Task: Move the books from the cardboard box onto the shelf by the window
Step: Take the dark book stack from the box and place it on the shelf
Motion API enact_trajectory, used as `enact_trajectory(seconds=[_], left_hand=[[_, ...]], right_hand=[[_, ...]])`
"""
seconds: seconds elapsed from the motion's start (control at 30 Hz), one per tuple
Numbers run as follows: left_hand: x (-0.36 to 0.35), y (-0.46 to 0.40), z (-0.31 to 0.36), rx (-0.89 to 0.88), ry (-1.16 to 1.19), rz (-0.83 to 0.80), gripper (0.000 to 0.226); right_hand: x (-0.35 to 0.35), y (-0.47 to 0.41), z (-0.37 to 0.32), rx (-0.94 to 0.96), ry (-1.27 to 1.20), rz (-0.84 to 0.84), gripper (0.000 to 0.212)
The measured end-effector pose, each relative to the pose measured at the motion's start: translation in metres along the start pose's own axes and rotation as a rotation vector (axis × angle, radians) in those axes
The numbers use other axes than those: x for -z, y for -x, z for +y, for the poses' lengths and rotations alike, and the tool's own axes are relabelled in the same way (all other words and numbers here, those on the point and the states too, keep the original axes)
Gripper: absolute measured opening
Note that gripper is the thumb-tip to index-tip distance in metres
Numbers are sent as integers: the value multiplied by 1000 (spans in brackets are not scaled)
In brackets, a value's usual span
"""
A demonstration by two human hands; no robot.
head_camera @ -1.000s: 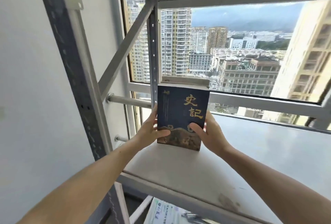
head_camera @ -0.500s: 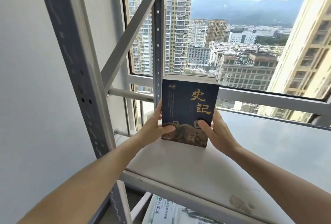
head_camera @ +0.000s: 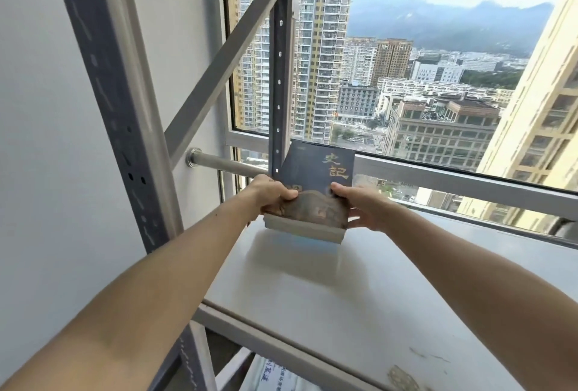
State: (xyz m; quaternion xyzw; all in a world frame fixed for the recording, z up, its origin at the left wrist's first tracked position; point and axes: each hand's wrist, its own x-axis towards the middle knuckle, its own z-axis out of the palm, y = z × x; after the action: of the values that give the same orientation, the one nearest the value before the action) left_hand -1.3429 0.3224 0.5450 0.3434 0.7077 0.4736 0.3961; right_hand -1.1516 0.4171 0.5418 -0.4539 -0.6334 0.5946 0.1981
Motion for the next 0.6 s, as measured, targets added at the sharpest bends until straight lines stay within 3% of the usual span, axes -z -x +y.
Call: enact_trajectory(seconds=[0.23,0.37,0.47,0.6], left_hand=[[3,-16,-12,133,-6,-11,5],[5,-21,-7,153,-121,44,44],[1,-20,1,96,-257,80,36],[-2,-18,6,57,-442,109,43]], right_hand=[[-7,-24,-2,-209,27,-67,25],[-10,-32,-9,-275,47,-5,29],[-6,-35,-12,-260,135,24,38],[-4,-33,-9,-229,234,36,46]])
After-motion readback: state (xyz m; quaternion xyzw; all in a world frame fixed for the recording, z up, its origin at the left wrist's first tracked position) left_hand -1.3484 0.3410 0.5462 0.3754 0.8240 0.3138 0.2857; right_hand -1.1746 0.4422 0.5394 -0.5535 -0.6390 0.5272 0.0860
